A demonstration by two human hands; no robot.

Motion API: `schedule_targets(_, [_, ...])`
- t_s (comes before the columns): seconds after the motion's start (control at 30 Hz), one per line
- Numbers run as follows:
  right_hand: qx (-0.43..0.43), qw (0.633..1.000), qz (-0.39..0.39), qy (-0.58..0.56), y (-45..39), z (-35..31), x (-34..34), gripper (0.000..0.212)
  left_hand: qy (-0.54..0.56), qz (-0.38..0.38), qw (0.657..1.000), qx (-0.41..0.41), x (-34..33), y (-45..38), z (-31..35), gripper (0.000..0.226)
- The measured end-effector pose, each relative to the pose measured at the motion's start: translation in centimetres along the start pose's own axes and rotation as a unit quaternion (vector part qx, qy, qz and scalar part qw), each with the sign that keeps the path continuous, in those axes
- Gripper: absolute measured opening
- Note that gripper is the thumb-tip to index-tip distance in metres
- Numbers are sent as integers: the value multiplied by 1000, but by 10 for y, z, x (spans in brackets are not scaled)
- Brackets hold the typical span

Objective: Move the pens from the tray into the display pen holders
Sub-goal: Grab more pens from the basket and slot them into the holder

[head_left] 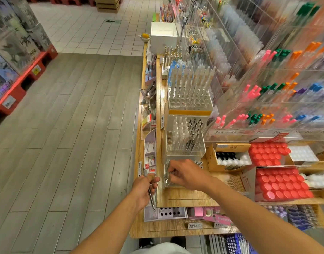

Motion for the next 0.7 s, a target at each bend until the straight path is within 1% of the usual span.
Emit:
schedule_targets(0.2, [-5,997,-48,63,1,5,-15,11,0,8,1000,5,4,-2,-5,12])
schedule_targets(0.3, [-18,996,-34,76,-2,4,-23,9,-4,10,1000,4,4,-3,-5,13])
schedule_targets(0.43, [-40,991,-41,123,-9,1,-25,12,-2,11,1000,2,3,-3,-5,14])
schedule_targets(0.53, [-58,989,-35,132,-13,0,-21,19,-4,10,1000,2,1,-3,-4,13])
schedule_targets(0.63, [-73,987,-25,140,-16,-1,-23,38,-3,6,1000,1,0,-1,-4,13])
schedule_targets(0.67, [-73,985,-27,153,-18,-4,-25,39,-3,6,1000,1,0,-1,-4,13])
schedule_targets(0.7, [-70,982,-25,172,-19,-7,-28,35,-4,6,1000,1,-1,0,-4,13])
Point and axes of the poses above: each hand's wrist, its own y-axis away from the middle knuckle, its own x-axis out of the back of the hand, z = x × y, the point moved 5 cm from there along -y, towards the middle knuckle, and after that the axes turned 15 degrees about -z, right-handed, at the moved point
